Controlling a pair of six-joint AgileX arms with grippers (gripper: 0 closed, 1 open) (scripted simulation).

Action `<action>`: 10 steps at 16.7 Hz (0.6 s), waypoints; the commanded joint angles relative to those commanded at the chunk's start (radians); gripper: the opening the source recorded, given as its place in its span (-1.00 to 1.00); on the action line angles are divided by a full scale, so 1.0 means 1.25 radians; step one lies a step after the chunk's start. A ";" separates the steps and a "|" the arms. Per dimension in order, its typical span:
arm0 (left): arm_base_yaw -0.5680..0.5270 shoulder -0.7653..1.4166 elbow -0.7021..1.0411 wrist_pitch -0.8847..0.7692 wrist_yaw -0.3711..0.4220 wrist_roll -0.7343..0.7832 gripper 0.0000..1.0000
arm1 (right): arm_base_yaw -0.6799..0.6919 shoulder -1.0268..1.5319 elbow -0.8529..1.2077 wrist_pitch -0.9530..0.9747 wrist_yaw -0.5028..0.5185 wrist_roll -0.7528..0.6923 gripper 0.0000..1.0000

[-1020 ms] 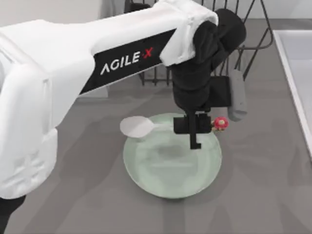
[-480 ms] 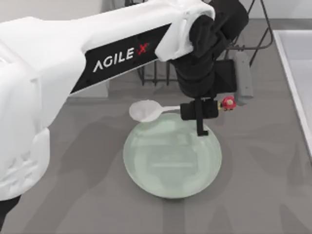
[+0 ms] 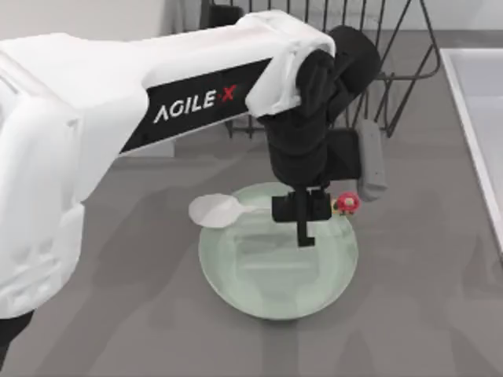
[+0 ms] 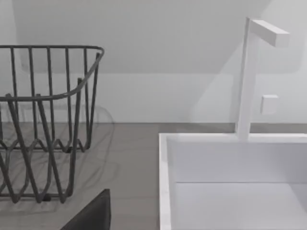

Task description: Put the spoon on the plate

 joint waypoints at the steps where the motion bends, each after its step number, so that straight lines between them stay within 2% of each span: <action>1: 0.000 0.007 -0.011 -0.008 0.005 0.000 -1.00 | 0.000 0.000 0.000 0.000 0.000 0.000 1.00; 9: -0.003 0.040 -0.046 -0.024 0.022 0.002 -1.00 | 0.000 0.000 0.000 0.000 0.000 0.000 1.00; 10: -0.003 0.040 -0.046 -0.024 0.022 0.002 -0.85 | 0.000 0.000 0.000 0.000 0.000 0.000 1.00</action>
